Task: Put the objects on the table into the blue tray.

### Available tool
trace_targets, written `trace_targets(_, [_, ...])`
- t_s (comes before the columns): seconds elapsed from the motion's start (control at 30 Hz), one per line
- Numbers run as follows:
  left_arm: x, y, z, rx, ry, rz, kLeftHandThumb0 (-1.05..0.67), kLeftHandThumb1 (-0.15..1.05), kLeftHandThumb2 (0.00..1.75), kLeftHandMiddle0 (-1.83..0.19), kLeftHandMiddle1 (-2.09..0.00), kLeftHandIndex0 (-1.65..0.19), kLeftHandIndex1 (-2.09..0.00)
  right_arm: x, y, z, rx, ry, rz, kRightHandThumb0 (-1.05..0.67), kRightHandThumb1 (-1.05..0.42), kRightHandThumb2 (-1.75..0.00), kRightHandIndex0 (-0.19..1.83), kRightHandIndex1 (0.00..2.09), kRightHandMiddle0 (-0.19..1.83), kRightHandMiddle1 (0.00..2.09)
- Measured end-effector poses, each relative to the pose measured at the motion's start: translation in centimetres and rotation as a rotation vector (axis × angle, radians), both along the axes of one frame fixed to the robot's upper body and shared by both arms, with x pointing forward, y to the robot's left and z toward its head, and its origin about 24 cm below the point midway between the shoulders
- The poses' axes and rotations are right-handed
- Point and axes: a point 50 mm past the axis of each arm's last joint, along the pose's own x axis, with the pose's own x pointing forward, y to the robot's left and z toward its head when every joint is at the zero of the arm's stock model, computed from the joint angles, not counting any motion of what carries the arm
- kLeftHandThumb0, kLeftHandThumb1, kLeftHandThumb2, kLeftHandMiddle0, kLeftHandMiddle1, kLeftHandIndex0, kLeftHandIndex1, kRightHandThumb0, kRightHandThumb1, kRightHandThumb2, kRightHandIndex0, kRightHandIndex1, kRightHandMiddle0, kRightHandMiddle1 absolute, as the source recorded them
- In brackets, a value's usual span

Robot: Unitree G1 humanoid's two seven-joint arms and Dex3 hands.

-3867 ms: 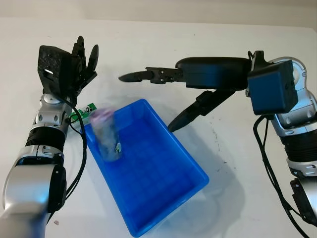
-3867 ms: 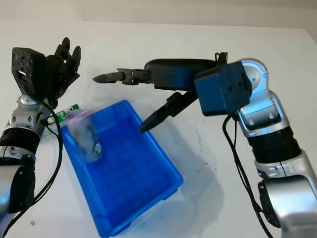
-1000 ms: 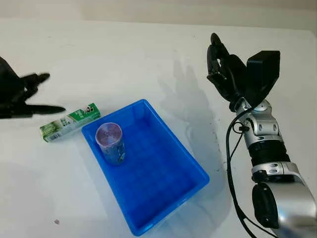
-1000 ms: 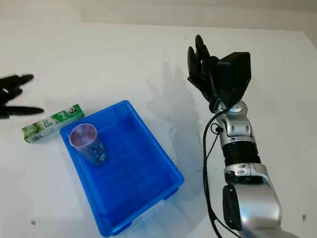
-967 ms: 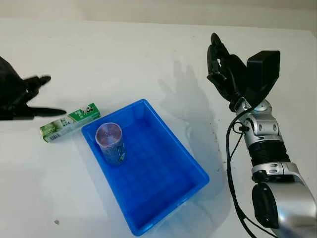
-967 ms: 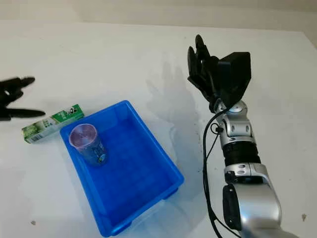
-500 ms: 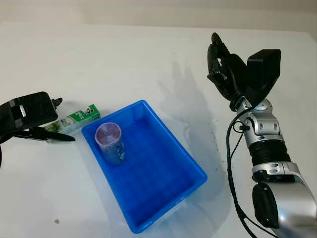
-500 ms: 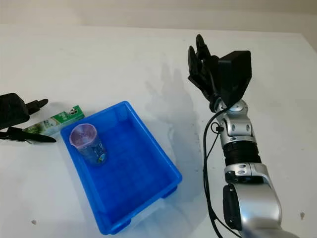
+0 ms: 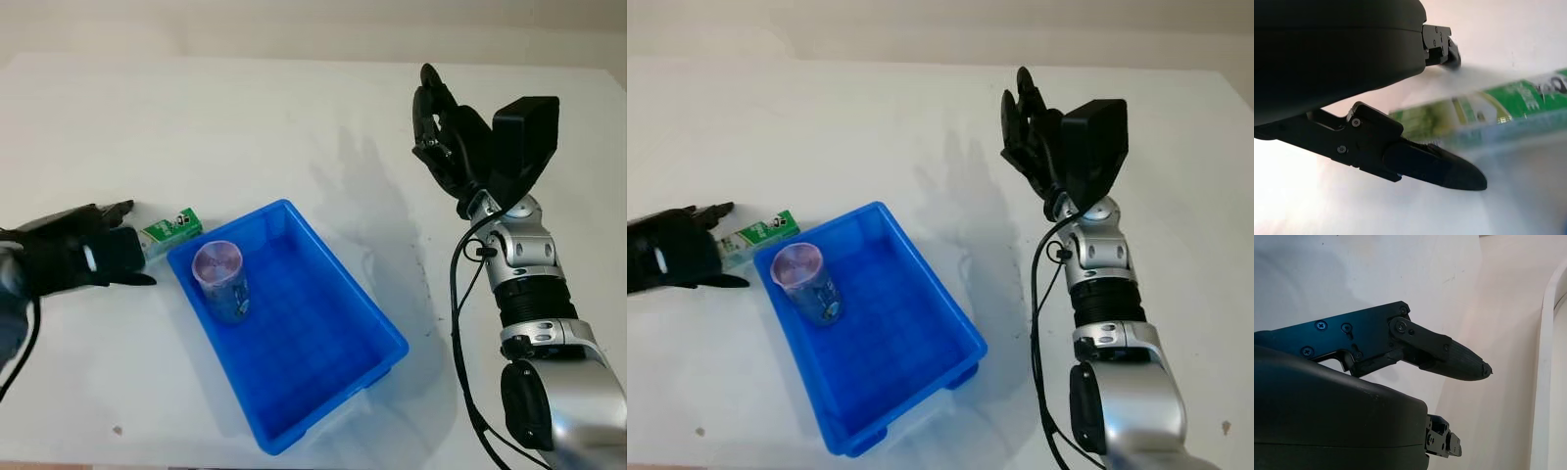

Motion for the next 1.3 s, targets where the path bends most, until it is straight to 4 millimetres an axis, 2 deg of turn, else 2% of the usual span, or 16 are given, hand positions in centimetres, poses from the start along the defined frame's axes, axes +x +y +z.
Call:
trace_targets(0.03, [0.2,-0.1,0.0,0.027,-0.016,-0.007,-0.50,1.05,0.50,-0.98,-2.08,-0.10,-2.06,0.0,0.0,0.0,-0.001,0.000,0.000,-0.60,-1.05,-0.77,-0.19,0.00,-0.19,0.00])
trace_targets(0.07, [0.4,-0.3,0.0,0.046,-0.024,-0.010,-0.50,1.05,0.50,-0.99,-2.09,0.02,-2.08,0.0,0.0,0.0,-0.001,0.000,0.002,-0.60,-1.05,-0.77,-0.19,0.00,-0.19,0.00])
trace_targets(0.1, [0.5,-0.5,0.0,0.059,-0.029,-0.014,-0.50,1.05,0.50,-1.03,-2.09,-0.01,-2.09,0.0,0.0,0.0,-0.001,-0.001,0.003,-0.61,-1.05,-0.76,-0.19,0.00,-0.19,0.00])
trace_targets(0.17, [0.7,-0.8,0.0,0.078,-0.034,-0.022,-0.50,1.05,0.52,-1.15,-2.09,-0.26,-2.09,0.0,0.0,0.1,-0.001,-0.003,0.003,-0.61,-1.05,-0.76,-0.19,0.00,-0.19,0.00])
trace_targets(0.2, [0.7,-0.9,0.0,0.090,-0.035,-0.026,-0.51,1.05,0.52,-1.13,-2.09,-0.32,-2.09,0.0,0.0,0.1,-0.001,-0.004,0.005,-0.61,-1.05,-0.75,-0.19,0.00,-0.19,0.00])
trace_targets(0.33, [0.9,-1.1,0.2,0.133,-0.034,-0.040,-0.51,1.05,0.53,-0.90,-2.09,-0.18,-2.09,0.0,-0.1,0.2,0.003,-0.005,0.015,-0.61,-1.05,-0.75,-0.19,0.00,-0.19,0.00])
trace_targets(0.53, [0.6,-1.1,-0.4,0.137,-0.064,-0.075,-0.47,1.05,0.54,-0.98,-2.09,-0.03,-2.09,-0.1,0.0,0.2,0.009,-0.004,0.025,-0.60,-1.05,-0.77,-0.19,0.00,-0.19,0.00])
trace_targets(0.63, [0.5,-1.1,-0.5,0.128,-0.067,-0.082,-0.46,1.05,0.53,-0.96,-2.09,-0.06,-2.09,-0.1,0.0,0.2,0.007,-0.003,0.029,-0.60,-1.05,-0.76,-0.19,0.00,-0.19,0.00])
trace_targets(0.73, [0.4,-1.1,-0.3,0.122,-0.086,-0.091,-0.47,1.05,0.49,-0.99,-2.09,-0.22,-2.09,-0.1,0.0,0.1,0.008,0.000,0.028,-0.60,-1.05,-0.76,-0.19,0.00,-0.19,0.00])
trace_targets(0.87, [0.4,-1.3,0.0,0.122,-0.101,-0.104,-0.48,1.05,0.50,-0.78,-2.09,-0.20,-2.09,0.0,0.0,0.1,0.008,0.004,0.030,-0.61,-1.05,-0.75,-0.19,0.00,-0.19,0.00])
trace_targets(0.9, [0.5,-1.4,0.1,0.120,-0.099,-0.109,-0.46,1.05,0.48,-0.76,-2.09,-0.27,-2.09,0.0,0.0,0.1,0.008,0.004,0.030,-0.61,-1.05,-0.75,-0.19,0.00,-0.19,0.00])
trace_targets(1.0, [0.7,-1.4,0.3,0.089,-0.107,-0.139,-0.44,1.05,0.47,-0.82,-2.09,-0.35,-2.09,0.0,0.0,0.1,0.008,0.005,0.031,-0.61,-1.05,-0.75,-0.19,0.00,-0.19,0.00])
trace_targets(1.1, [1.3,-1.0,1.6,0.088,-0.163,-0.129,-0.44,1.05,0.48,-0.86,-2.09,-0.31,-2.09,0.0,0.0,0.1,0.008,0.005,0.031,-0.60,-1.05,-0.75,-0.19,0.00,-0.19,0.00])
trace_targets(1.13, [1.7,-0.7,2.5,0.087,-0.212,-0.134,-0.43,1.05,0.47,-0.85,-2.09,-0.35,-2.09,0.0,0.0,0.1,0.008,0.007,0.030,-0.60,-1.05,-0.75,-0.19,0.00,-0.19,0.00])
trace_targets(1.17, [2.0,-0.4,3.6,0.091,-0.266,-0.129,-0.44,1.05,0.46,-0.85,-2.09,-0.42,-2.09,0.0,0.0,0.1,0.008,0.008,0.029,-0.60,-1.05,-0.75,-0.19,0.00,-0.19,0.00])
trace_targets(1.3, [2.6,0.2,9.2,0.080,-0.442,-0.021,-0.46,1.05,0.42,-0.74,-2.09,-0.26,-2.09,0.0,0.0,0.1,0.008,0.008,0.030,-0.61,-1.05,-0.75,-0.19,0.00,-0.19,0.00])
